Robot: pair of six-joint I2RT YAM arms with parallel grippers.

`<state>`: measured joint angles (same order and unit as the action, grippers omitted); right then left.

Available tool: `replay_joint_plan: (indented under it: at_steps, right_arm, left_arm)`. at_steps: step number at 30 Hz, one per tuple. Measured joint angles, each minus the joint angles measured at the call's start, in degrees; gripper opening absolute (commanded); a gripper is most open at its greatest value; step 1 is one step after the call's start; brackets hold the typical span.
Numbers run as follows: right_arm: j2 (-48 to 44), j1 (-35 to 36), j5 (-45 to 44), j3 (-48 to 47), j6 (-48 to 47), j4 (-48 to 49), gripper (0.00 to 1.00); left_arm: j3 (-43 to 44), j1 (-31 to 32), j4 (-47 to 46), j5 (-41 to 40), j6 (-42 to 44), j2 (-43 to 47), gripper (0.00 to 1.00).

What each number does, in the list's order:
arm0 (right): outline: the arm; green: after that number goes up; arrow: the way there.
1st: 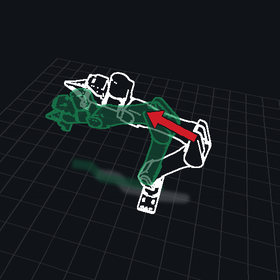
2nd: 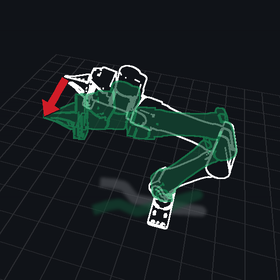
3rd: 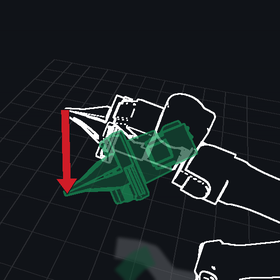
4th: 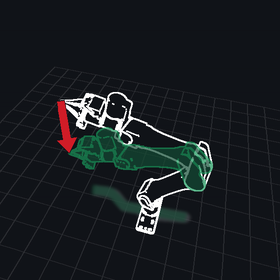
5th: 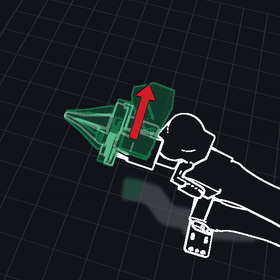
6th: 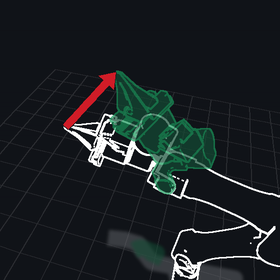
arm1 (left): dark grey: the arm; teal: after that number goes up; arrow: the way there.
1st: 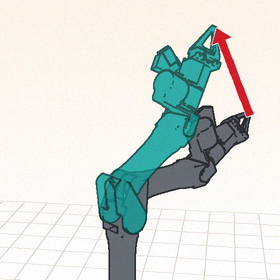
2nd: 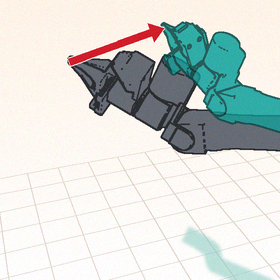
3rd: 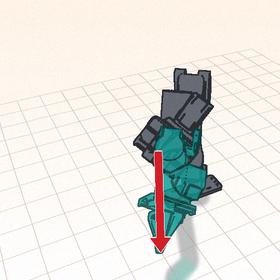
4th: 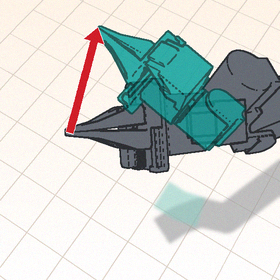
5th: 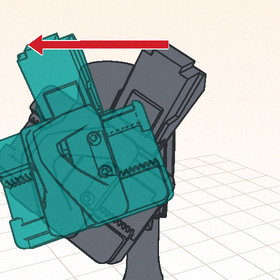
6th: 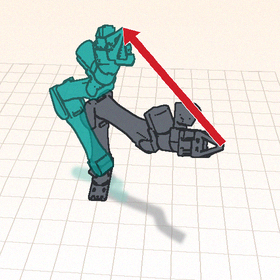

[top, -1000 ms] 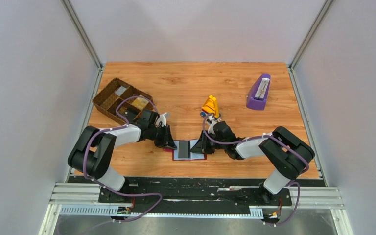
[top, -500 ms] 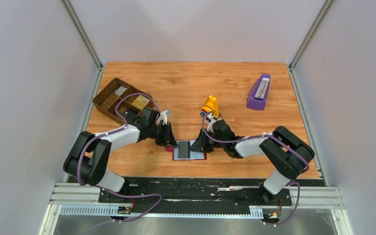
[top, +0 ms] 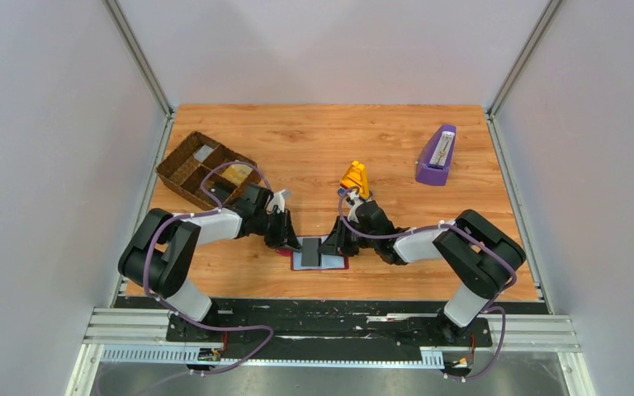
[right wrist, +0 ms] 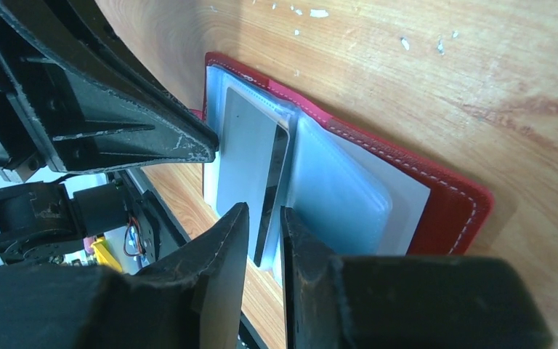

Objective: Take the credit cards out of the card holder
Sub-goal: Remove the credit card from the card holder.

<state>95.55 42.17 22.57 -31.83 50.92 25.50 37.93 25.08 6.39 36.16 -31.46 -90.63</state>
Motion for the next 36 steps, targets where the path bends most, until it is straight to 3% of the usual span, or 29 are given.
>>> replay_joint_plan:
  at_steps: [17, 19, 22, 36]
  right_arm:
    - [1.99, 0.00, 0.33, -0.13, 1.92, 2.95, 0.21]
    - [2.14, 0.00, 0.35, -0.04, 2.05, 3.23, 0.16]
    - [2.75, -0.04, 0.35, 0.02, 2.19, 3.65, 0.00]
    - [1.16, -2.45, 1.95, 4.70, 2.80, 7.93, 0.00]
  left_arm:
    - [-0.94, 0.00, -2.19, 0.46, -0.44, -0.24, 0.14]
    - [-1.11, 0.00, -2.49, 0.55, -0.50, -0.24, 0.14]
    - [-1.16, -0.04, -2.67, 0.66, -0.66, -0.35, 0.13]
    - [-1.01, -0.04, -2.84, 0.87, -0.87, -1.22, 0.13]
